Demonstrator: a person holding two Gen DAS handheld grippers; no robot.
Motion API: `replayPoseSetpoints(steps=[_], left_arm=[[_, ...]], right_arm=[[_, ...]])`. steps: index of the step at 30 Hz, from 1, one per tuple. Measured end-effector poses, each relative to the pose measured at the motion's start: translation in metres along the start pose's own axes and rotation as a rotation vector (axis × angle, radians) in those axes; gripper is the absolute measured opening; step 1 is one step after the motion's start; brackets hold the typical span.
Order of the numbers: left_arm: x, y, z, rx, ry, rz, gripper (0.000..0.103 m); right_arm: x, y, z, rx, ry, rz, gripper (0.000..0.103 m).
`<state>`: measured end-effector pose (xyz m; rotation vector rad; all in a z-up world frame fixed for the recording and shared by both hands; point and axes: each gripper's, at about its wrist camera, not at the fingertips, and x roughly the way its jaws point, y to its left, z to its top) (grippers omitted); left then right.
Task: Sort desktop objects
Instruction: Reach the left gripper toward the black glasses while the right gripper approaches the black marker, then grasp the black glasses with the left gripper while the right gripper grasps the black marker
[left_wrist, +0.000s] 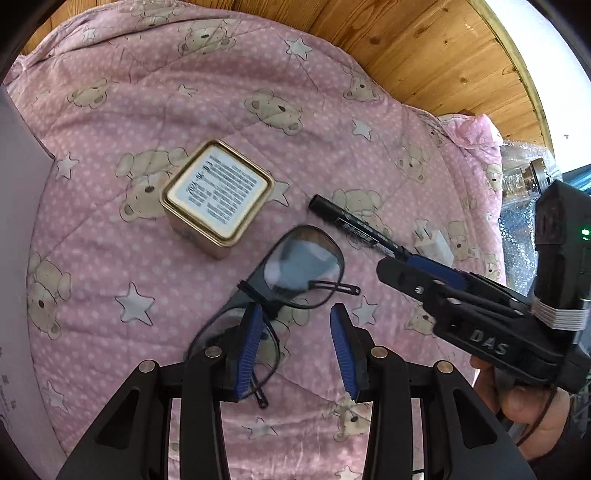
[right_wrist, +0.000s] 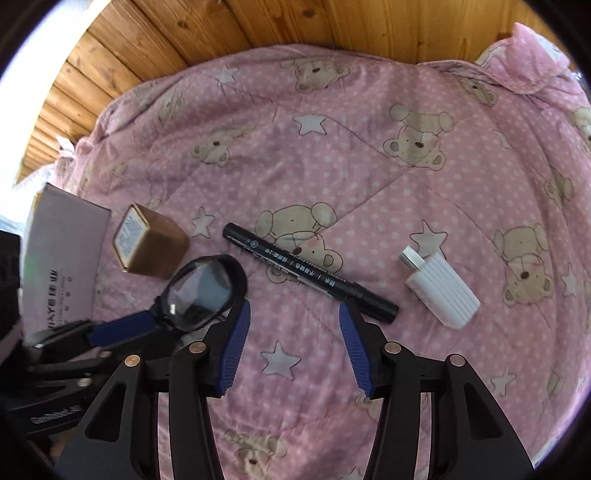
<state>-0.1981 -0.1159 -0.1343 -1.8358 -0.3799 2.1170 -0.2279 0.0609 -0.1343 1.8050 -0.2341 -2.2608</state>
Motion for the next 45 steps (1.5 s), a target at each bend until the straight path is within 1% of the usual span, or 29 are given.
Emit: replayPoseSetpoints(steps=[4, 6, 7, 8, 9, 12, 14, 15, 16, 17, 19, 21, 24, 25, 26, 27, 29, 30, 31, 32, 33, 34, 35, 36, 38, 39, 40, 43, 45], left_arm=[[-0.002, 0.009, 0.003, -0.020, -0.014, -0.013, 0.040], [0.000, 0.011, 0.006, -0.025, -0.018, -0.010, 0.040], [0.000, 0.012, 0.006, -0.027, -0.020, -0.012, 0.043], [0.000, 0.012, 0.007, -0.024, -0.023, -0.013, 0.044], [0.001, 0.010, 0.007, -0.013, -0.026, -0.013, 0.048], [0.002, 0.004, 0.004, 0.015, -0.030, -0.002, 0.050], [0.002, 0.005, 0.002, 0.016, -0.034, -0.006, 0.050], [0.001, 0.006, 0.002, 0.009, -0.034, -0.005, 0.050], [0.000, 0.008, 0.002, -0.004, -0.033, 0.000, 0.050], [-0.003, 0.010, 0.002, -0.016, -0.036, -0.001, 0.050], [-0.007, 0.015, 0.001, -0.024, -0.045, -0.002, 0.050], [-0.004, 0.018, 0.000, -0.016, -0.037, 0.014, 0.050], [-0.001, 0.017, 0.001, 0.005, -0.055, 0.035, 0.053], [0.000, 0.017, 0.002, 0.005, -0.057, 0.038, 0.053], [0.000, 0.018, 0.003, 0.004, -0.058, 0.037, 0.054], [0.000, 0.018, 0.003, 0.005, -0.059, 0.035, 0.055], [0.001, 0.019, 0.004, 0.007, -0.067, 0.033, 0.058], [0.001, 0.020, 0.004, 0.008, -0.067, 0.031, 0.059], [0.005, 0.021, 0.004, 0.001, -0.052, 0.037, 0.059], [0.010, 0.024, 0.004, -0.012, -0.028, 0.042, 0.060], [0.014, 0.027, 0.003, -0.026, -0.011, 0.024, 0.063], [0.015, 0.028, 0.001, -0.041, -0.008, 0.004, 0.063], [0.014, 0.026, 0.000, -0.030, -0.012, 0.010, 0.061], [0.014, 0.023, -0.002, -0.011, -0.008, 0.017, 0.057], [0.013, 0.017, -0.005, 0.011, -0.006, 0.012, 0.048], [0.011, 0.014, -0.006, 0.018, -0.006, -0.003, 0.040], [0.009, 0.012, -0.007, 0.028, -0.010, -0.007, 0.035], [0.007, 0.008, -0.009, 0.040, -0.009, -0.020, 0.028], [0.007, 0.004, -0.011, 0.050, -0.001, -0.030, 0.026]], right_arm=[[0.003, 0.005, 0.004, -0.055, -0.030, -0.037, 0.055], [0.004, 0.008, 0.006, -0.084, -0.031, -0.056, 0.053], [0.006, 0.011, 0.006, -0.108, -0.024, -0.070, 0.035], [0.013, 0.012, 0.004, -0.121, 0.016, -0.070, 0.010], [0.019, 0.012, 0.002, -0.121, 0.041, -0.077, 0.008], [0.019, 0.009, -0.006, -0.105, 0.028, -0.075, 0.008], [0.015, 0.005, -0.009, -0.066, 0.036, -0.037, 0.011], [0.008, 0.004, -0.010, -0.052, 0.017, -0.023, 0.012], [0.002, 0.003, -0.011, -0.046, 0.000, -0.013, 0.016], [-0.004, 0.001, -0.011, -0.037, -0.015, 0.010, 0.031], [-0.015, -0.004, -0.010, -0.015, -0.059, 0.040, 0.046], [-0.015, -0.008, -0.007, -0.021, -0.079, 0.042, 0.046], [0.000, -0.009, 0.003, -0.047, -0.054, 0.032, 0.046], [0.000, -0.006, 0.006, -0.079, -0.079, 0.014, 0.047], [0.001, -0.004, 0.008, -0.098, -0.079, -0.003, 0.047], [0.003, -0.003, 0.010, -0.116, -0.078, -0.020, 0.047], [0.018, -0.006, 0.015, -0.114, -0.018, -0.025, 0.047], [0.017, -0.006, 0.013, -0.120, -0.052, -0.027, 0.047], [0.019, -0.006, 0.012, -0.121, -0.044, -0.035, 0.045], [0.018, -0.004, 0.011, -0.125, -0.044, -0.048, 0.038], [0.018, -0.005, 0.011, -0.122, -0.038, -0.060, 0.034], [0.016, -0.006, 0.009, -0.105, -0.029, -0.062, 0.028], [0.016, -0.007, 0.008, -0.092, -0.023, -0.056, 0.023], [0.014, -0.009, 0.006, -0.073, -0.016, -0.051, 0.020], [0.012, -0.013, -0.001, -0.038, 0.001, -0.040, 0.016], [0.010, -0.015, -0.005, -0.010, 0.009, -0.022, 0.016], [0.008, -0.016, -0.008, 0.006, 0.012, -0.011, 0.014], [0.003, -0.017, -0.017, 0.069, 0.023, 0.029, 0.014], [0.002, -0.016, -0.024, 0.103, 0.031, 0.054, 0.014]])
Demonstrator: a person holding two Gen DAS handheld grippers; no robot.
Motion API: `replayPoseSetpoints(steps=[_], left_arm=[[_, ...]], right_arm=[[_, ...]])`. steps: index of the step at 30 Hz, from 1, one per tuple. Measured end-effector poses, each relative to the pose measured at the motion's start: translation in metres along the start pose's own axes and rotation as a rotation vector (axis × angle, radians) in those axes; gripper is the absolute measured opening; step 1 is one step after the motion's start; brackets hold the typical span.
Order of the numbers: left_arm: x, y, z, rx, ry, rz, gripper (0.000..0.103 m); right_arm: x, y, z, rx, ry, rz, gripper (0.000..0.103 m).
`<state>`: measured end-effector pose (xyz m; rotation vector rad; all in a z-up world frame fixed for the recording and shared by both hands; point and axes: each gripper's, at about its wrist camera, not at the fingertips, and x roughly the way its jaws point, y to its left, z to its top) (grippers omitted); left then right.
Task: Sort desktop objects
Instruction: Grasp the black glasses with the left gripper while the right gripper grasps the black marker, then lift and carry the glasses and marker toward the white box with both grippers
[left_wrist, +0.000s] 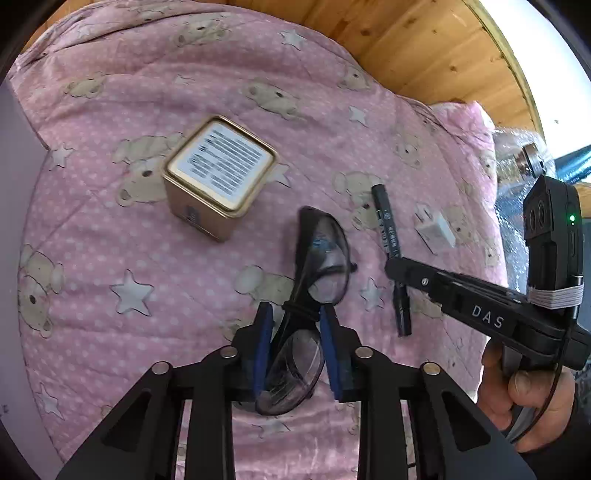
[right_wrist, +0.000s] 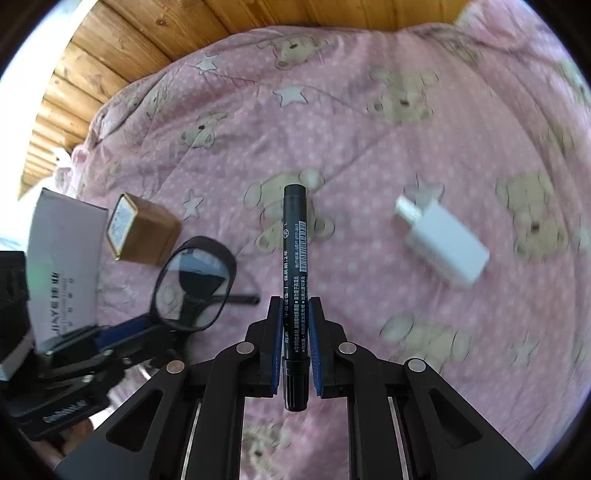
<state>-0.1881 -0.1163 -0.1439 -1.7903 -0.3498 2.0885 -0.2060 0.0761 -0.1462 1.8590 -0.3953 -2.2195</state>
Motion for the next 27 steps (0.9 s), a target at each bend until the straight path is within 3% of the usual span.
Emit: replayPoseSetpoints(steps=[6, 9, 16, 27], left_arm=[[0.011, -0.005, 0.009, -0.017, 0.010, -0.010, 0.031], [0.013, -0.007, 0.010, -0.011, 0.012, -0.013, 0.034], [-0.002, -0.020, 0.007, 0.030, -0.018, 0.014, 0.022], [-0.044, -0.019, -0.008, 0.004, -0.060, 0.013, 0.016]], right_arm=[[0.009, 0.005, -0.001, 0.002, 0.003, -0.035, 0.018], [0.011, 0.005, 0.000, -0.012, -0.012, -0.040, 0.015], [0.001, 0.009, 0.001, -0.022, -0.036, -0.056, 0.014], [-0.026, 0.027, -0.008, 0.029, -0.062, 0.022, 0.014]])
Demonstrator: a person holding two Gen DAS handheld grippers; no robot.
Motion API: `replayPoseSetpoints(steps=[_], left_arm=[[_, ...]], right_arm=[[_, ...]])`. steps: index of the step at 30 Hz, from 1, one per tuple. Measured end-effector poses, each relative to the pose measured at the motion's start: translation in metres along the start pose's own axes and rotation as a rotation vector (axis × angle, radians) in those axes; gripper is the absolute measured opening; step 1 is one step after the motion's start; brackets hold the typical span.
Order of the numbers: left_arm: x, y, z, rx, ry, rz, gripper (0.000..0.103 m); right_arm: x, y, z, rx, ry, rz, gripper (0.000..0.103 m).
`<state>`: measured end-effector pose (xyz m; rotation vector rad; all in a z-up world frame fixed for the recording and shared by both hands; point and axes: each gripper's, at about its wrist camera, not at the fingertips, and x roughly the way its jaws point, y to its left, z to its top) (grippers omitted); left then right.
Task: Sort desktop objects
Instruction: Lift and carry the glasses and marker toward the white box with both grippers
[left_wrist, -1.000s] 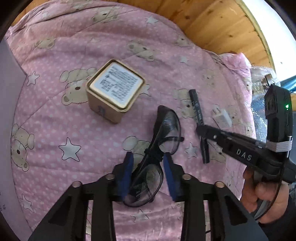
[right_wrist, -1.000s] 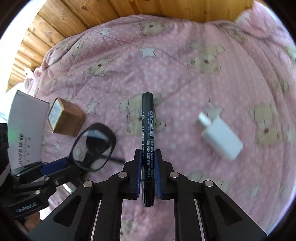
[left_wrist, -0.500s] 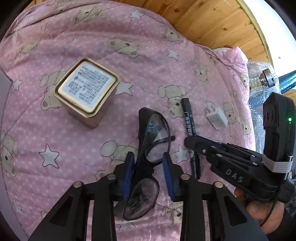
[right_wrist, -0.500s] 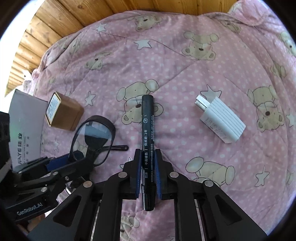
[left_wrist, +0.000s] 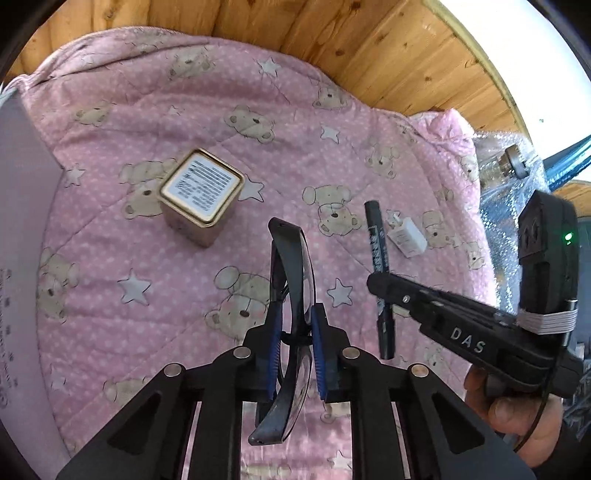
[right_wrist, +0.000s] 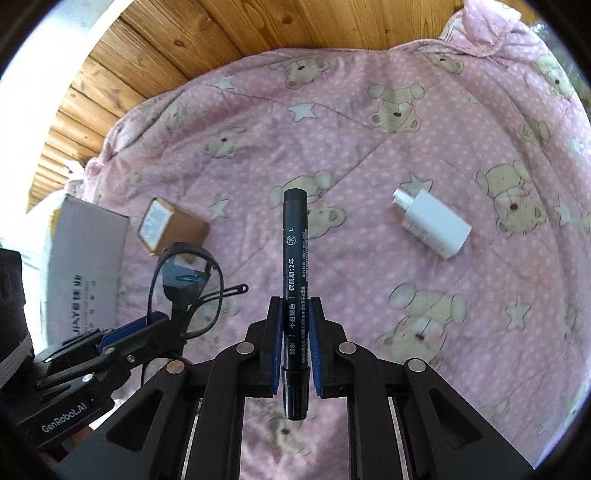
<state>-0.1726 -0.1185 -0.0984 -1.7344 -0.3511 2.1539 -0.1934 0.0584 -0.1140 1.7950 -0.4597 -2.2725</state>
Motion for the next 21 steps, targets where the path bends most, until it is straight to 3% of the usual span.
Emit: replayPoseSetpoints(steps=[21], left_arm=[[-0.075, 0.003, -0.040, -0.026, -0.095, 0.007, 0.015]], right_arm=[[-0.041, 0.043, -0.058, -0.032, 0.001, 0.047, 0.014]])
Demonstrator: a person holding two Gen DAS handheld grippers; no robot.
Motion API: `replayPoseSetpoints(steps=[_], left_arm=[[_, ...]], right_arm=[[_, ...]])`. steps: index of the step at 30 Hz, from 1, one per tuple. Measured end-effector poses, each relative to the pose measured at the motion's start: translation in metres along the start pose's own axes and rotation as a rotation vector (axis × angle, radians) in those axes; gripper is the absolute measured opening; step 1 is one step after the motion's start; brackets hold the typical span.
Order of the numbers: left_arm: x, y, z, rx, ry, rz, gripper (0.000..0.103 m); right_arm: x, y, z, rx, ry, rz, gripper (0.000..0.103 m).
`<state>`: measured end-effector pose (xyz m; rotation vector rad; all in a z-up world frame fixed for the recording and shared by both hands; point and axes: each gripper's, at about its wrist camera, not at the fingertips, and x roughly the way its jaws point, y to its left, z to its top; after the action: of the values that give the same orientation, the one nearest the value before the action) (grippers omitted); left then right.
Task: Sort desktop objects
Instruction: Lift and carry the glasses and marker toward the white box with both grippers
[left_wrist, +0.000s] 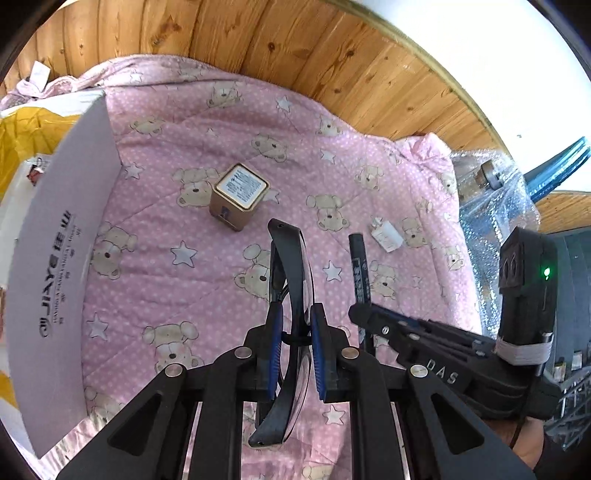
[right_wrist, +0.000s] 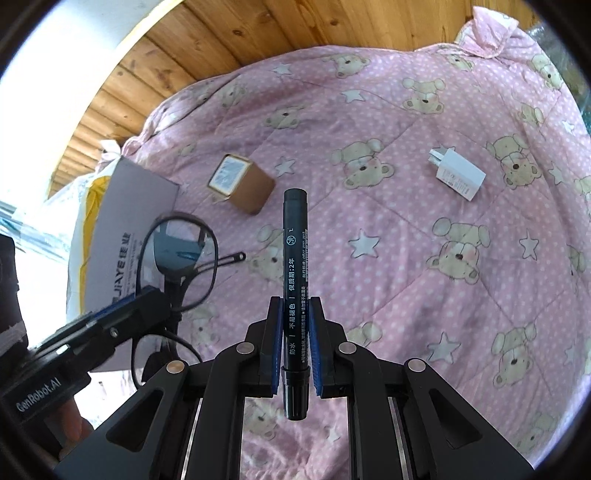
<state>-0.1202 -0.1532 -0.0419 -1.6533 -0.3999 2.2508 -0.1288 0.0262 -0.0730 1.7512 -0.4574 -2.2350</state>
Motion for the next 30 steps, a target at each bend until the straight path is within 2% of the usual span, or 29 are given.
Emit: replayPoseSetpoints(steps=[15, 30], left_arm=[[-0.065, 0.011, -0.023, -0.040, -0.110, -0.024, 0.016], [-0.128, 0.038, -0.049, -0.105, -0.221, -0.039, 0.015]], right_arm=[[-0.032, 0.062, -0.031, -0.117, -0.026, 0.002, 0.014], [-0.053, 0.122, -0.057, -0.222, -0.037, 0.022, 0.014]])
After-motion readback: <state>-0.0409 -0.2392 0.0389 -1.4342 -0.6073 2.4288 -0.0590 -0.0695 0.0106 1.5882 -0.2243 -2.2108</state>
